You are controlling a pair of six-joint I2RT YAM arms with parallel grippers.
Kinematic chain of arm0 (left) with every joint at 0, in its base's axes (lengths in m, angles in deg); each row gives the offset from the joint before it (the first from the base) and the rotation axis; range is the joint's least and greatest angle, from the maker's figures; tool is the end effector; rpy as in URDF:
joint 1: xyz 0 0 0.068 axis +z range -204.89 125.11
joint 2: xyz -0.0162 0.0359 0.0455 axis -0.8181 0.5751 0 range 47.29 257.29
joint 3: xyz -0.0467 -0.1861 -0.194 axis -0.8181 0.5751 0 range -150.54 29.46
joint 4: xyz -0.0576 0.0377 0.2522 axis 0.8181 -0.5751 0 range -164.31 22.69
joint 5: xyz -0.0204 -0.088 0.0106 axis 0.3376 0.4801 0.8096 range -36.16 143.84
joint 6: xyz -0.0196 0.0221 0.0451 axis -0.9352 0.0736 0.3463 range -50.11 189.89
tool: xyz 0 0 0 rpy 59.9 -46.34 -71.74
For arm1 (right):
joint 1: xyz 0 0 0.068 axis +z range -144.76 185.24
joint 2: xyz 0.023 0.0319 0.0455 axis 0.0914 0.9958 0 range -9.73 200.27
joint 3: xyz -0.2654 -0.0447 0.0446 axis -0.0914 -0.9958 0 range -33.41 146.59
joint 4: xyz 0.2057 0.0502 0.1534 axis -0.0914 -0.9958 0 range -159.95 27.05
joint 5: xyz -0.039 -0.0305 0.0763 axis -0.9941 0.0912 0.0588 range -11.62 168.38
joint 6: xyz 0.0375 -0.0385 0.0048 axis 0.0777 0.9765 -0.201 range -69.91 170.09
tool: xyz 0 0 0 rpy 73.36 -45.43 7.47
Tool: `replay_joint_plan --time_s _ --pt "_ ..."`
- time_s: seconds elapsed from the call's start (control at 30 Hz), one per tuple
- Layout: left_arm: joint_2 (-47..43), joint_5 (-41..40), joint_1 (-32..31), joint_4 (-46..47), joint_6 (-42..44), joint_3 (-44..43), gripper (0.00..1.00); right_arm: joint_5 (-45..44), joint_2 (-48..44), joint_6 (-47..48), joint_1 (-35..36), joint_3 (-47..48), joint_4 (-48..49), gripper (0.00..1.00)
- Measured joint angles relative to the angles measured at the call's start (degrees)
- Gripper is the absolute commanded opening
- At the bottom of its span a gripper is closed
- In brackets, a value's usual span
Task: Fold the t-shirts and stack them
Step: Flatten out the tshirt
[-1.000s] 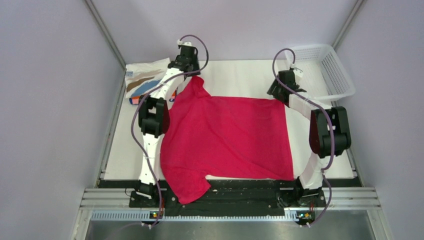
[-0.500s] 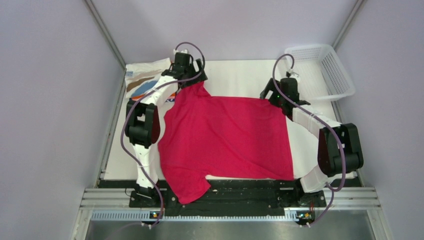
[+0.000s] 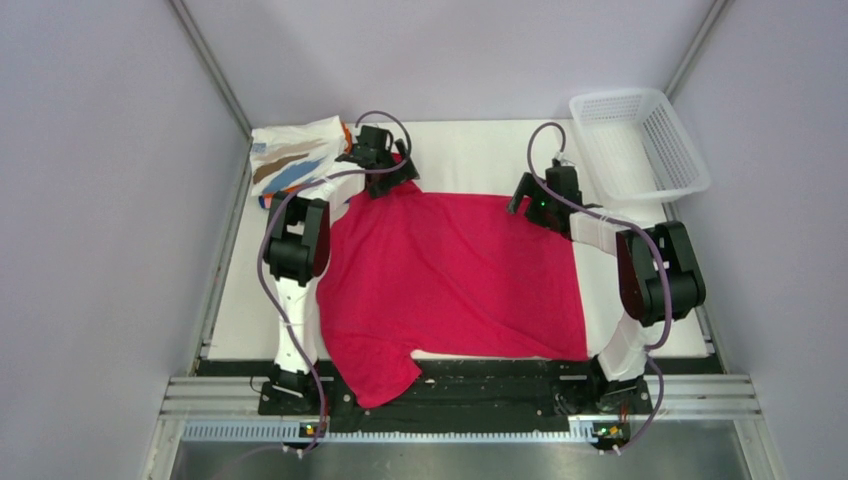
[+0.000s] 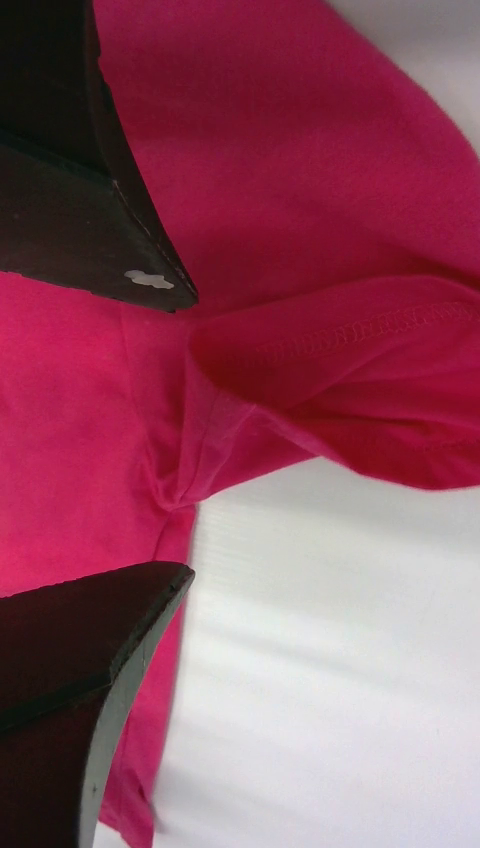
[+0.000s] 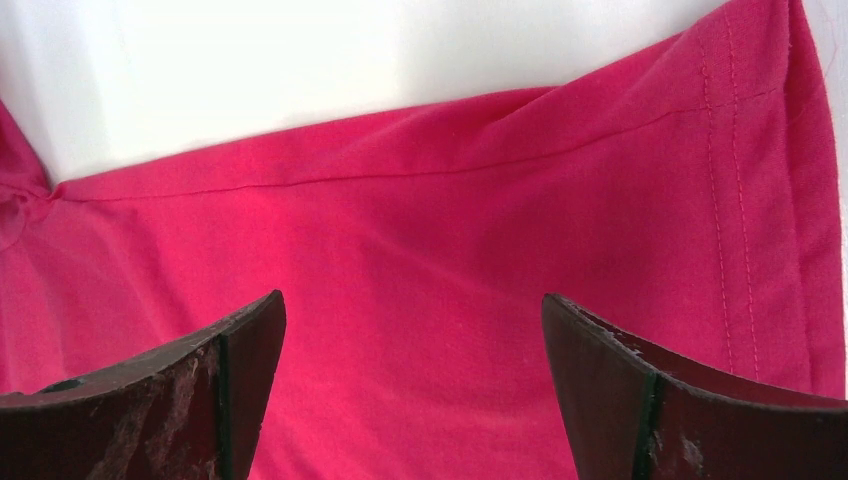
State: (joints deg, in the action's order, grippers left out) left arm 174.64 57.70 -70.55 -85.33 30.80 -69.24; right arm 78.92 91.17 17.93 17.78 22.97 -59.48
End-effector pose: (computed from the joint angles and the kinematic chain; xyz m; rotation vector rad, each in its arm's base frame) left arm 0.4800 -0.1370 0.1790 -0.4652 2.4049 -0.5207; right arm 0.3605 0.0805 0.1717 0.3911 2.2892 0.4120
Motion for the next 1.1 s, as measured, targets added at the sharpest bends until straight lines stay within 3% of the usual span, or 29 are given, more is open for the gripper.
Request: replay_joint_plan --time_s 0.43,0.87,1.1 --pt "7.1 3.4 0.0 5.4 -3.6 -8.7 0.99 -0.7 3.9 0.0 -0.3 2.6 1.8 0.97" --pt "24.7 14.4 -1.4 19.4 -9.2 -29.5 0.99 -1.6 4.7 -0.9 -3.3 2.6 4.4 0.97" --pt "23.7 15.8 -2.5 19.5 -5.1 -28.9 0.99 -1.6 4.8 -0.6 -4.0 2.6 4.4 0.97"
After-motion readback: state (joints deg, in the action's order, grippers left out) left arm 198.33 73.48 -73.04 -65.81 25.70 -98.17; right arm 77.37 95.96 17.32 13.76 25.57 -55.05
